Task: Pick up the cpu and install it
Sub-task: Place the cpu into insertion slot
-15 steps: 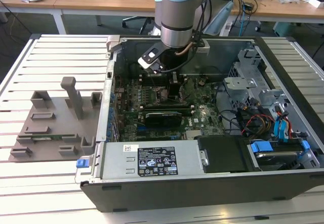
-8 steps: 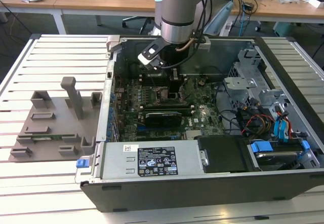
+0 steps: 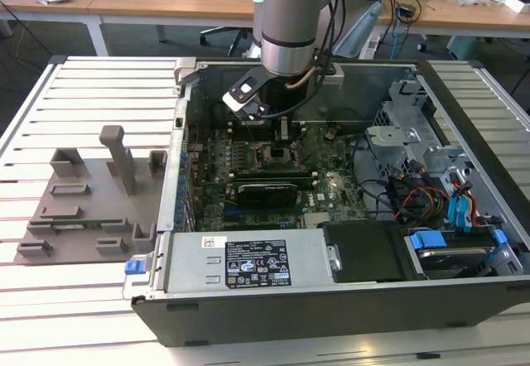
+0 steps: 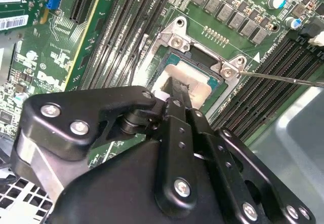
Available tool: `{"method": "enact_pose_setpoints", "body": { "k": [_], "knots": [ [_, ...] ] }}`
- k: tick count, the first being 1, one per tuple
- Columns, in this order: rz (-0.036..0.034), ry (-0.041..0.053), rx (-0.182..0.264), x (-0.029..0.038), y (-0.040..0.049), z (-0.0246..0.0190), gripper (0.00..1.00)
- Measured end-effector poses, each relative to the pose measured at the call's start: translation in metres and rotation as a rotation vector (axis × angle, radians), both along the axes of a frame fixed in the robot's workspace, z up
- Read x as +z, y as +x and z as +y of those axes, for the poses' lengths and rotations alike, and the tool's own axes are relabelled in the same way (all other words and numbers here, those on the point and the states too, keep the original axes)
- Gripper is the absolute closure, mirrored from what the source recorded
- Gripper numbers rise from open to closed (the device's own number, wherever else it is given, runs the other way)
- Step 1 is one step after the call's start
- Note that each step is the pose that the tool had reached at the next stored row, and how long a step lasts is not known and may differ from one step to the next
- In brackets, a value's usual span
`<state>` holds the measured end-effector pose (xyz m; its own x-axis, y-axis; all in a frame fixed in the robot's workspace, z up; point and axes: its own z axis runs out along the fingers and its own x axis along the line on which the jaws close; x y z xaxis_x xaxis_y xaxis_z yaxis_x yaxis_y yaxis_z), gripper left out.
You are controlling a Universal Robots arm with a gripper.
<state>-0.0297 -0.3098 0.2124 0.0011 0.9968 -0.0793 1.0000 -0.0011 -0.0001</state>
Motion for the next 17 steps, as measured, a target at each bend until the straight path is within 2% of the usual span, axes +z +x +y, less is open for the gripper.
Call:
{"method": "enact_pose_setpoints", "body": {
  "k": [3,8,17],
  "knots": [
    [0.0001,0.0021,0.007,-0.0017,-0.0008,-0.0001,0.89],
    [0.0,0.0111,0.01,-0.0042,-0.0031,0.0013,0.89],
    [0.0002,0.0116,0.01,-0.0075,-0.0033,0.0017,0.89]
  ]
}}
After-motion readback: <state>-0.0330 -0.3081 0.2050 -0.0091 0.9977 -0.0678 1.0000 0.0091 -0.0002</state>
